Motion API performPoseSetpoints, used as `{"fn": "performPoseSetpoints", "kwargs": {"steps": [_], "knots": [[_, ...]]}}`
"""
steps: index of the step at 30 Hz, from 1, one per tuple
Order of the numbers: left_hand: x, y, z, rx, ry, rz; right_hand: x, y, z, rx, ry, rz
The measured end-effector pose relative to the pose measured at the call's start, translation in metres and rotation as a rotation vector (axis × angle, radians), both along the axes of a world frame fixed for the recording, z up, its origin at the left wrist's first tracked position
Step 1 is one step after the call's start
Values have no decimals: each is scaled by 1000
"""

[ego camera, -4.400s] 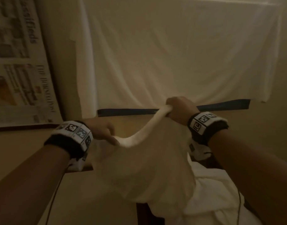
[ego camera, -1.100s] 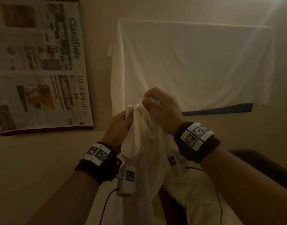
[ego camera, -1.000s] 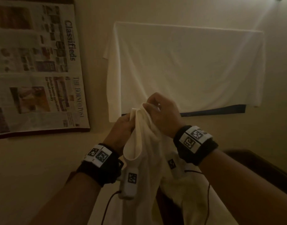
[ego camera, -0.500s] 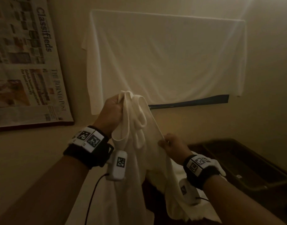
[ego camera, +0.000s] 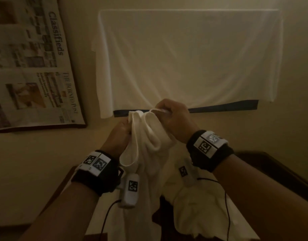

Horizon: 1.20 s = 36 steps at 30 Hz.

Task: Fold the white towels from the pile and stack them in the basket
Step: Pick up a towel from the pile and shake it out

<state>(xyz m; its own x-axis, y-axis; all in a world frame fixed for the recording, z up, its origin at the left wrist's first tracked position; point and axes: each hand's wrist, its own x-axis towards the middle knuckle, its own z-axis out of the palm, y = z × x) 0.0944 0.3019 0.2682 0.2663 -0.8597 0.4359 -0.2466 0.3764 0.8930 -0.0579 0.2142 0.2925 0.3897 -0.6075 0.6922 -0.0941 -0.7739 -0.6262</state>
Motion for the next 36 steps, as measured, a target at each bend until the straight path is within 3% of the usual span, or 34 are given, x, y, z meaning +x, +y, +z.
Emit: {"fn": "performPoseSetpoints", "kwargs": {"steps": [2, 4, 11, 16, 19, 21, 25, 30, 36], "knots": [[-14, -1, -1, 23, 173, 0, 0, 3, 0, -17, -8, 7], [-23, -4, 0, 29, 220, 8, -6, 1, -4, 3, -11, 9], [-34, -5, 20, -14, 159, 107, -43, -6, -59, 149, 180, 76], [-24, 15, 21, -26, 13, 149, -67, -26, -131, 378, 326, -144], [-11, 30, 23, -59, -42, 193, -79, -43, -153, 429, 382, -271], [-1, 39, 26, -64, -43, 182, -80, -43, -142, 425, 372, -322], [25, 56, 32, -45, 8, 165, -54, -20, -78, 345, 229, -370], [60, 99, 37, 20, 45, 162, 19, 34, -15, 38, 166, -143], [118, 155, 30, 96, -73, 105, 115, 125, 18, -228, 257, -58]]}}
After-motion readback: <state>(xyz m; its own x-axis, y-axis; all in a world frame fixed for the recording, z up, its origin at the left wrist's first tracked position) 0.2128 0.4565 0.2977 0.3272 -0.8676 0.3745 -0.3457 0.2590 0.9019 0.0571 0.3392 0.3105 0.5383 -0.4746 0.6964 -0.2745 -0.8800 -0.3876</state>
